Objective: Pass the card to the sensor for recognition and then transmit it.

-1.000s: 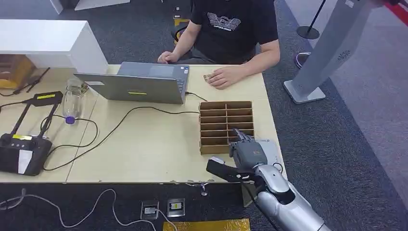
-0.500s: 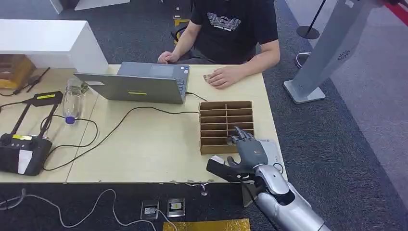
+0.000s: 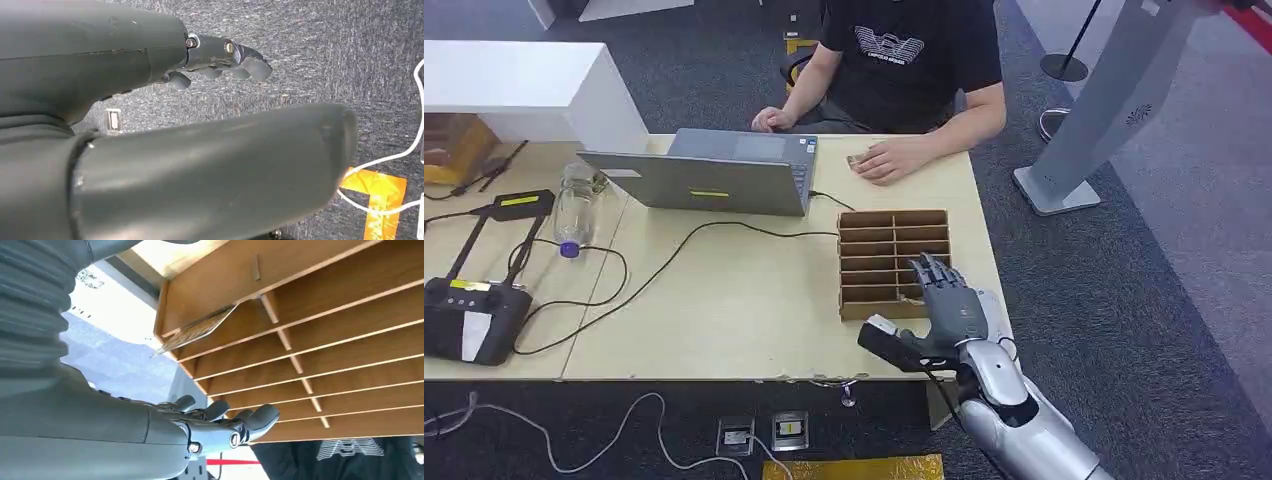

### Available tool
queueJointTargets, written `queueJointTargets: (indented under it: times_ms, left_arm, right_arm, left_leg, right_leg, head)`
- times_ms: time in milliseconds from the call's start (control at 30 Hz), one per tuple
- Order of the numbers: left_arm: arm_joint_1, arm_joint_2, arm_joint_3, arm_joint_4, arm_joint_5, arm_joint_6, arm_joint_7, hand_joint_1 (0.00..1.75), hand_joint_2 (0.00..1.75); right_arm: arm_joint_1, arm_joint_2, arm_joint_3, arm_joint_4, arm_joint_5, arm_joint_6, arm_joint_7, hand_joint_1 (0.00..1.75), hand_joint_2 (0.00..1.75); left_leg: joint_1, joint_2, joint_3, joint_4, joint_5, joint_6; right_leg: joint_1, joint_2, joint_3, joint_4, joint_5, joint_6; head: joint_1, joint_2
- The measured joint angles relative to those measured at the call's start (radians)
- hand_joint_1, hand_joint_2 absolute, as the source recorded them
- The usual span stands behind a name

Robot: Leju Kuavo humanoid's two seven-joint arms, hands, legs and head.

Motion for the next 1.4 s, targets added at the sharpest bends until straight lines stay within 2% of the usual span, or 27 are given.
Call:
queueJointTargets:
  times_ms: [233, 1100, 1133, 1167, 1200, 1233, 1400]
  left_arm:
    - [0.000, 0.004, -0.005, 0.000, 0.000, -0.006, 0.000, 0.00, 0.00]
    - [0.000, 0.006, -0.006, 0.000, 0.008, -0.007, 0.000, 0.00, 0.00]
    - [0.000, 0.006, -0.006, 0.000, 0.008, -0.007, 0.000, 0.00, 0.00]
    - [0.000, 0.006, -0.006, 0.000, 0.008, -0.010, 0.000, 0.00, 0.00]
    - [0.000, 0.007, -0.006, 0.000, 0.008, -0.010, 0.000, 0.00, 0.00]
    - [0.000, 0.007, -0.006, 0.000, 0.008, -0.010, 0.000, 0.00, 0.00]
    - [0.000, 0.011, -0.006, 0.000, 0.008, -0.010, 0.000, 0.00, 0.00]
  right_arm:
    - [0.000, -0.008, -0.017, 0.000, 0.020, 0.013, 0.026, 0.00, 1.75]
    - [0.000, -0.010, -0.016, 0.000, 0.032, 0.063, 0.028, 0.00, 1.75]
    - [0.000, -0.010, -0.015, 0.000, 0.032, 0.064, 0.028, 0.05, 1.75]
    - [0.000, -0.010, -0.014, 0.000, 0.032, 0.064, 0.029, 0.28, 1.75]
    - [0.000, -0.010, -0.013, 0.000, 0.034, 0.064, 0.029, 0.96, 1.75]
    - [0.000, -0.010, -0.013, 0.000, 0.034, 0.063, 0.029, 1.75, 1.75]
    - [0.000, -0.010, -0.013, 0.002, 0.035, 0.060, 0.035, 1.75, 1.75]
  left_leg:
    - [0.000, 0.000, 0.000, 0.000, 0.000, 0.000]
    - [0.000, 0.000, 0.000, 0.000, 0.000, 0.000]
    - [0.000, 0.000, 0.000, 0.000, 0.000, 0.000]
    - [0.000, 0.000, 0.000, 0.000, 0.000, 0.000]
    - [0.000, 0.000, 0.000, 0.000, 0.000, 0.000]
    - [0.000, 0.000, 0.000, 0.000, 0.000, 0.000]
    - [0.000, 0.000, 0.000, 0.000, 0.000, 0.000]
  right_leg:
    - [0.000, 0.000, 0.000, 0.000, 0.000, 0.000]
    - [0.000, 0.000, 0.000, 0.000, 0.000, 0.000]
    - [0.000, 0.000, 0.000, 0.000, 0.000, 0.000]
    - [0.000, 0.000, 0.000, 0.000, 0.000, 0.000]
    - [0.000, 0.000, 0.000, 0.000, 0.000, 0.000]
    - [0.000, 0.000, 0.000, 0.000, 0.000, 0.000]
    - [0.000, 0.000, 0.000, 0.000, 0.000, 0.000]
  head:
    - [0.000, 0.000]
    - [0.000, 0.000]
    - [0.000, 0.000]
    - [0.000, 0.000]
    - [0.000, 0.000]
    - [0.000, 0.000]
    - [0.000, 0.000]
